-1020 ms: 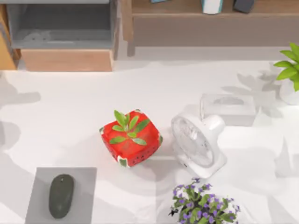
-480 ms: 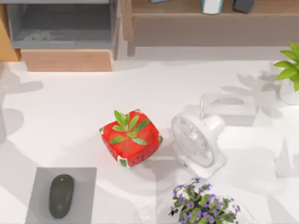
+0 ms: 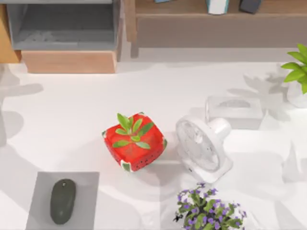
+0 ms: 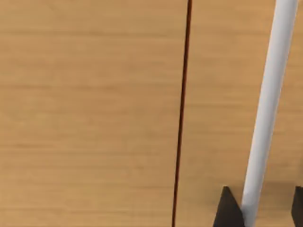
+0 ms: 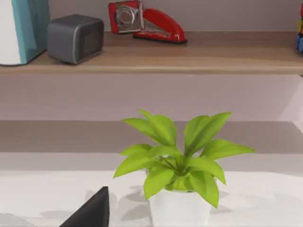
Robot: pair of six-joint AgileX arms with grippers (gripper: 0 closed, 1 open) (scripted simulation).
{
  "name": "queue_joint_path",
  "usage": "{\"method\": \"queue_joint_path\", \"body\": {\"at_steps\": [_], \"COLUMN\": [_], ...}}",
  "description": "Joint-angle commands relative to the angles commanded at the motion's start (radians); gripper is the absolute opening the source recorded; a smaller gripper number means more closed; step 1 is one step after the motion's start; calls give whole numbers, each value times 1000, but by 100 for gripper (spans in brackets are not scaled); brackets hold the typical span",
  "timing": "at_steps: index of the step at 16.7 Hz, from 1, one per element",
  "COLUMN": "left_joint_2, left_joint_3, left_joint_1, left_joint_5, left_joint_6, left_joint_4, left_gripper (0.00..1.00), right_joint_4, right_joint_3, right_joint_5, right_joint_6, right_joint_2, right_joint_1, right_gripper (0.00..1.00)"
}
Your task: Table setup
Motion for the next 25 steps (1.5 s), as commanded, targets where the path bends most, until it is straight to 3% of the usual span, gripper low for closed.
{"method": "queue_joint_path", "body": {"at_steps": [5, 6, 13, 25], "left_joint_2": [0, 0, 0, -65], "left_joint_3": [0, 0, 0, -200], "left_joint_1": [0, 0, 0, 48], "left_joint_5": [0, 0, 0, 41], "left_joint_6": [0, 0, 0, 0], "left_joint_4": [0, 0, 0, 88], "left_gripper": [98, 100, 100, 100], "right_joint_4": [0, 0, 0, 0], "right_joint_3": [0, 0, 0, 0], "right_joint_5": [0, 0, 0, 0], "right_joint_6": [0, 0, 0, 0], "right_joint_2": [0, 0, 0, 0], "right_joint_1": [0, 0, 0, 0], "right_gripper": [100, 100, 100, 100]}}
